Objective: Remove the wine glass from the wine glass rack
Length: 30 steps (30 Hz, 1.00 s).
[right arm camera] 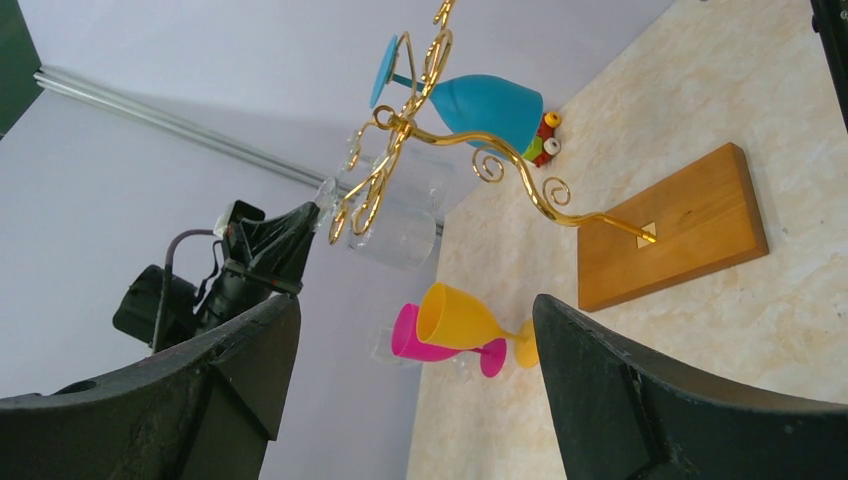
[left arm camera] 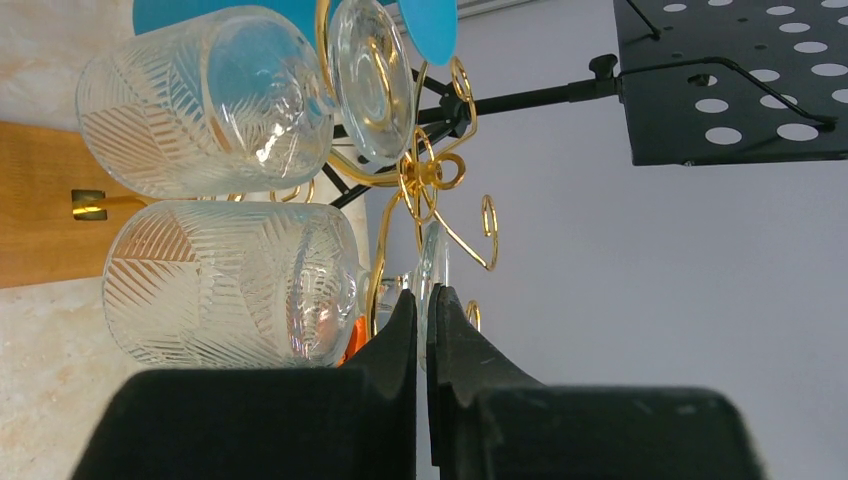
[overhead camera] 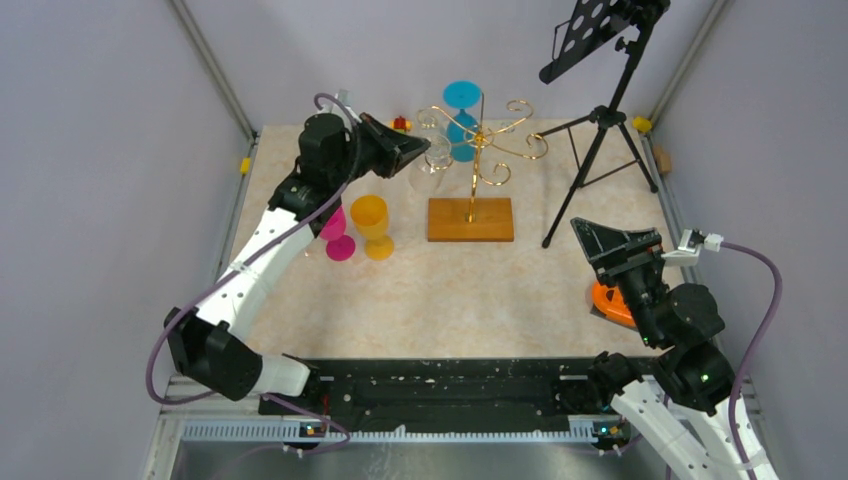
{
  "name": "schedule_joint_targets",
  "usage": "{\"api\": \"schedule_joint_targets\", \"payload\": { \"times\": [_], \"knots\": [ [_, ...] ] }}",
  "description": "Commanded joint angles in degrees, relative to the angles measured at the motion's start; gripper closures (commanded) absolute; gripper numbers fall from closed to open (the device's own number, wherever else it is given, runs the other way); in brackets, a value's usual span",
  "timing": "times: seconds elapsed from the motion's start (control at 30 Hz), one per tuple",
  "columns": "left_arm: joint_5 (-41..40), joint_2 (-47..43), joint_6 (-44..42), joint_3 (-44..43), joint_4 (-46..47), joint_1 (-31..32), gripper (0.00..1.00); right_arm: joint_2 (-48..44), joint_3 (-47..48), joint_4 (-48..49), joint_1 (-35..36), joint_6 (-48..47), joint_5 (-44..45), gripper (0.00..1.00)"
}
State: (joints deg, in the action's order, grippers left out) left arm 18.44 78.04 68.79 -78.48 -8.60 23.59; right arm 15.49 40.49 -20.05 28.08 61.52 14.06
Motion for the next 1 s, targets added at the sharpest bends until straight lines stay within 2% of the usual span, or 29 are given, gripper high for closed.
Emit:
{"api": "schedule_joint_targets", "payload": {
  "times": [0.0,0.23,0.97],
  "knots": [
    [2.3,1.8,-0.5,-4.8,8.2,-0.3,1.00,-0.7,1.1,0.3,0.1,-1.1,1.2,0.13],
    [9.0,4.9,-0.8,-7.0,10.6,0.2,1.00,-0.6,0.8,0.3,0.0,-1.2,1.3,0.13],
    [18.7,2.3,-4.5,-6.4,8.9,2.1,1.00,-0.4,-1.6,5.2,0.0,-0.4,-2.6,0.09]
  ]
}}
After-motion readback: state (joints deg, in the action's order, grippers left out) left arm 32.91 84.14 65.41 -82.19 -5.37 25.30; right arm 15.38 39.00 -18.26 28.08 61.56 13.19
